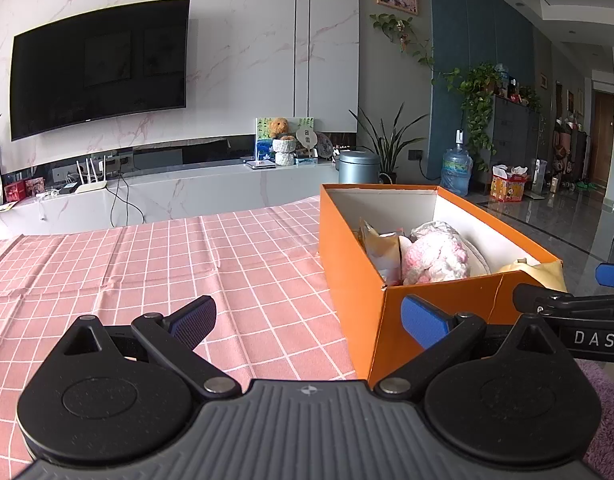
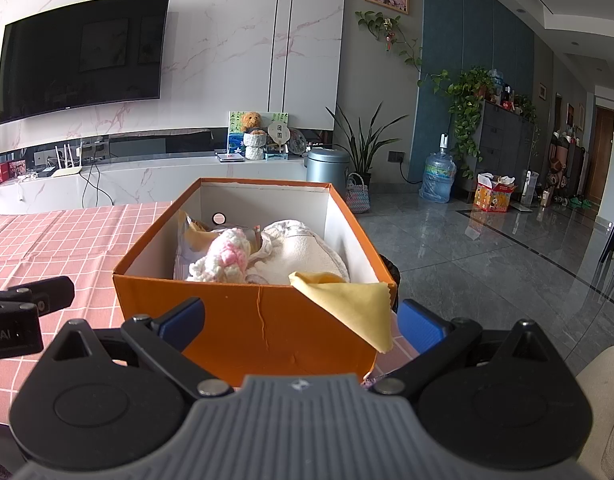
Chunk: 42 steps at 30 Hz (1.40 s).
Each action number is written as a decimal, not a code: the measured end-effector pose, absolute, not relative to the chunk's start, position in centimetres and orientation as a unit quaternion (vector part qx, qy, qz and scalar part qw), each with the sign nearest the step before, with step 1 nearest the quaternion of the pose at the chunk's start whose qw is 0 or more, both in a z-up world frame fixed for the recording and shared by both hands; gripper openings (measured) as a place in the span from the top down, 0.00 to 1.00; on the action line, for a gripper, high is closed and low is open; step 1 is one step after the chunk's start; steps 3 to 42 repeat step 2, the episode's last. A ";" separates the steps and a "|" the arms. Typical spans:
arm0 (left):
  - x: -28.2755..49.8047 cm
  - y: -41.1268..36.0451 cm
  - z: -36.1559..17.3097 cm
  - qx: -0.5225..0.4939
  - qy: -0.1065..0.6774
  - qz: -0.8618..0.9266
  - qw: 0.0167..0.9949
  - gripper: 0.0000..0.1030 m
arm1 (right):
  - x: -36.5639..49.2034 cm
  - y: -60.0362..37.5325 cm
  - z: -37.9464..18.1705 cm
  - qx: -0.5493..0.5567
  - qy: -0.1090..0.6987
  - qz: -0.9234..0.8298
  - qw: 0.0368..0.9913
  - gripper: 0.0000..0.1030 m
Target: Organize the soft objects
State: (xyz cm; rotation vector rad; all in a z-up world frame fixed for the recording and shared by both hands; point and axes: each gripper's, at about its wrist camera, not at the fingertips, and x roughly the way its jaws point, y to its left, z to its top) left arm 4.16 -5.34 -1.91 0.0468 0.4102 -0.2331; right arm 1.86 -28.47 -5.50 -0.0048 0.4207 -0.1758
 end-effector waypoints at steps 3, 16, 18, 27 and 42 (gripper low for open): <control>4.1 -5.2 -1.9 0.022 0.203 -0.114 0.972 0.00 | 1.9 -28.5 -5.5 -0.002 0.209 -0.087 0.974 0.02; 4.1 -5.2 -1.9 0.022 0.203 -0.114 0.972 0.00 | 1.9 -28.5 -5.5 -0.002 0.209 -0.087 0.974 0.02; 4.1 -5.2 -1.9 0.022 0.203 -0.114 0.972 0.00 | 1.9 -28.5 -5.5 -0.002 0.209 -0.087 0.974 0.02; 4.1 -5.2 -1.9 0.022 0.203 -0.114 0.972 0.00 | 1.9 -28.5 -5.5 -0.002 0.209 -0.087 0.974 0.02; 4.1 -5.2 -1.9 0.022 0.203 -0.114 0.972 0.00 | 1.9 -28.5 -5.5 -0.002 0.209 -0.087 0.974 0.02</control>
